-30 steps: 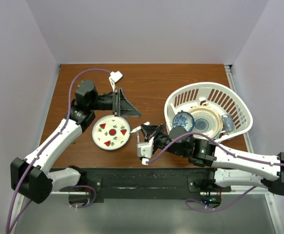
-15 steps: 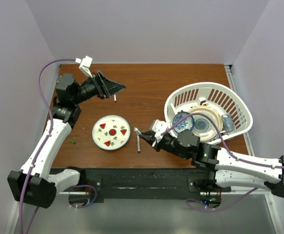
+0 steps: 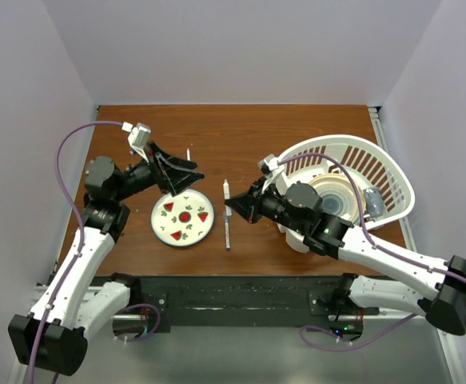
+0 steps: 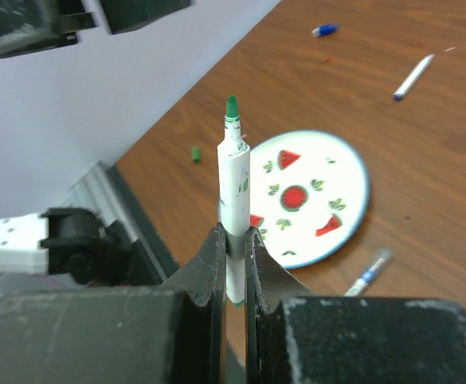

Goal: Insert the pens into the pen caps

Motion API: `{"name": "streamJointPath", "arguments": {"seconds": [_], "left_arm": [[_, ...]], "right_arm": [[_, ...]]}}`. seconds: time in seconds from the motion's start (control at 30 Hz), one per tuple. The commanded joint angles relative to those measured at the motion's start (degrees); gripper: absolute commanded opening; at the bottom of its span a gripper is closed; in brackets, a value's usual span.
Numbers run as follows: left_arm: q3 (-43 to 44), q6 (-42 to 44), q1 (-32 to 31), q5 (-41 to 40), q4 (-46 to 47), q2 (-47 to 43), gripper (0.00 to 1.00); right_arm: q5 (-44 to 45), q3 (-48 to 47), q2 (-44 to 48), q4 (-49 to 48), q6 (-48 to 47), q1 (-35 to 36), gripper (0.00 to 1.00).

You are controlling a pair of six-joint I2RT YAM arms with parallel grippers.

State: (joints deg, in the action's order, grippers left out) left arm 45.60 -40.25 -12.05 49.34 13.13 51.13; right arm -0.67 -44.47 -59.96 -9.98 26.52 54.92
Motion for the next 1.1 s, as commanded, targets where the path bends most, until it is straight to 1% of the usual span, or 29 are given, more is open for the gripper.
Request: {"name": "streamJointPath", "arguments": {"seconds": [0.0,0.03,0.13,0.2,0.3,0.33,0.4,0.43,0.5,0.53,0.57,0.6,0.67,0.87,0.93,0.97,1.03,1.07], "left_arm": [[-0.96,2.89,-3.23,2.78,4.28,2.56,0.70],[-0.78,3.42,-5.59,2.26,4.02,3.09,0.70],[0.80,6.14,-9.55,-0.73,0.86,5.02,0.69],[0.89,6.50,-10.62,-1.62,0.94,5.55,0.68],[0.63,6.15,-10.97,-2.23,1.29,5.38,0.59],[0.45,6.06,-10.97,-2.58,1.29,5.21,0.54],[0.28,5.36,-10.97,-2.76,2.33,4.85,0.48],[0.27,4.92,-10.97,-2.59,2.87,5.03,0.37],[0.10,3.25,-11.06,-1.36,5.05,5.38,0.21],[-0.25,2.38,-10.97,-1.01,5.85,5.47,0.04],[-0.25,1.06,-11.06,-0.57,6.56,5.55,0.00],[-0.43,0.35,-10.97,-0.30,8.04,5.56,0.00],[-0.87,-1.49,-10.97,0.14,9.63,5.64,0.00],[-1.13,-5.19,-10.97,0.41,14.29,6.08,0.00],[-0.87,-5.36,-10.97,0.75,14.38,6.26,0.00],[-0.87,-5.10,-10.97,0.84,14.12,6.52,0.00],[-0.26,-3.80,-10.97,0.50,12.55,6.78,0.00],[0.27,-2.74,-10.97,-0.47,8.45,6.79,0.11]], "right_arm": [[-4.61,-5.36,-2.52,-2.68,2.92,0.28,0.00],[-5.13,-5.80,-2.70,-2.85,3.01,0.28,0.00],[-5.05,-6.85,-3.40,-3.38,3.36,0.28,0.00],[-5.84,-7.47,-4.02,-3.03,3.62,0.37,0.00],[-6.54,-8.09,-4.19,-3.03,3.88,0.37,0.00],[-6.80,-8.26,-4.28,-3.03,3.97,0.28,0.00],[-7.42,-8.35,-4.28,-3.03,3.97,0.28,0.00],[-7.68,-8.35,-4.46,-3.12,4.15,0.28,0.00],[-8.64,-8.18,-4.55,-3.73,4.59,0.28,0.00],[-9.26,-8.00,-4.63,-4.17,4.68,0.37,0.00],[-10.22,-7.92,-4.72,-4.52,4.85,0.28,0.05],[-11.54,-7.91,-4.98,-5.05,5.38,0.28,0.13],[-12.60,-7.83,-5.86,-5.75,6.69,0.28,0.24],[-13.84,-7.83,-7.53,-6.10,7.84,0.28,0.26],[-12.96,-7.39,-7.45,-6.46,7.93,0.28,0.04],[-12.43,-7.21,-7.10,-6.37,7.67,0.28,0.00],[-10.68,-5.99,-6.31,-6.81,7.67,0.28,0.00],[-10.15,-5.55,-5.52,-7.24,7.58,0.28,0.00]]}}
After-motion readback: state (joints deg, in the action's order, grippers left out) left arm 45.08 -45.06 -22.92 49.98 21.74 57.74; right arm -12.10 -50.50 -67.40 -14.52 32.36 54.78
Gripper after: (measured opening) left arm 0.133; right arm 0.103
